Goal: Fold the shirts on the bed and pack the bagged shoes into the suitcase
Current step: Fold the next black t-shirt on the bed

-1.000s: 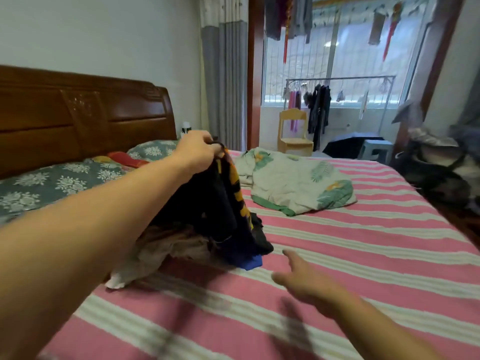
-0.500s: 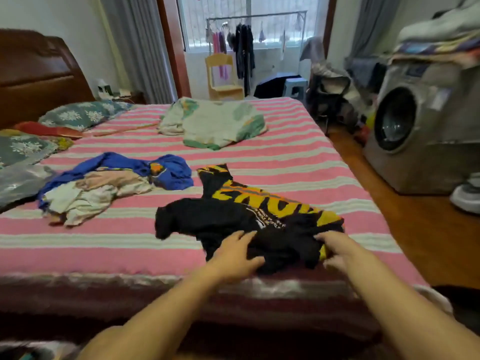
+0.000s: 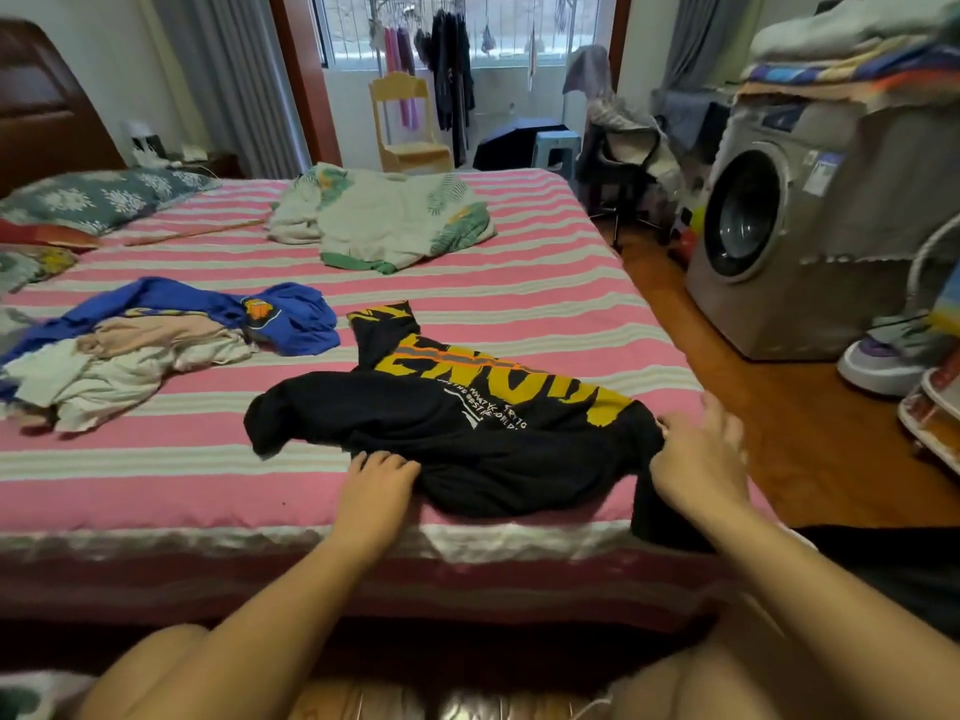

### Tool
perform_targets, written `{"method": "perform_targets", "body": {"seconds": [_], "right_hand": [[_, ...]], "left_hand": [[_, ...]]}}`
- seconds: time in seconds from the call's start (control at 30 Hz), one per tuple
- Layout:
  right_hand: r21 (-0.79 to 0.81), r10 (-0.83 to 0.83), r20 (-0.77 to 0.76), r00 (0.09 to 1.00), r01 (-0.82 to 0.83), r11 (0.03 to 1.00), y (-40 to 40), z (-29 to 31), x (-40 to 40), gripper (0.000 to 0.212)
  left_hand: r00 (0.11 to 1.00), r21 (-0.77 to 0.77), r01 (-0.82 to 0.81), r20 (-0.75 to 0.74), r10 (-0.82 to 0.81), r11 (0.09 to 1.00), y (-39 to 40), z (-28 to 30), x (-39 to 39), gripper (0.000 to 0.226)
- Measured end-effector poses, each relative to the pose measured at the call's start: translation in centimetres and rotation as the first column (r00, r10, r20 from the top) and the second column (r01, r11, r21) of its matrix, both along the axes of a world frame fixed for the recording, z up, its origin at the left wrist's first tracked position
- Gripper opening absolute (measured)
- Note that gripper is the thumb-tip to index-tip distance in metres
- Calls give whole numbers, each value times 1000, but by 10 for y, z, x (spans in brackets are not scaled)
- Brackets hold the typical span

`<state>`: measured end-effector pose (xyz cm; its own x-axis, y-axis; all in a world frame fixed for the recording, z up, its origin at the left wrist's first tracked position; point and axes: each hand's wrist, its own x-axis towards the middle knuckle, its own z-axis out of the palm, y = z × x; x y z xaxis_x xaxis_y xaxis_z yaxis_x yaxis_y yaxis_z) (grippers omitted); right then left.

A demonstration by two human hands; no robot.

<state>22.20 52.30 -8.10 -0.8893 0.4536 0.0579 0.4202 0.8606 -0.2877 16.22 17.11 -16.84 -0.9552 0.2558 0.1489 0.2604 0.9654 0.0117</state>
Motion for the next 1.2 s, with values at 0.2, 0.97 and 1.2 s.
{"method": "perform_targets", "body": {"seconds": [0.2,0.97,1.2], "right_hand": [[-39,592,102,800,-591,806,-65,-34,4,93],[-878,363,-363,858,-445,173,-115,35,50,11],[-949,291,-314,904,-296,-104,-52,43,62,22]], "left_hand": [[995,479,-60,97,15,876,33,74,37,12],[944,609,252,16,-329,752,9,70,89,94],[919,653,-306,12,395,693,-48,45,52,42]]}}
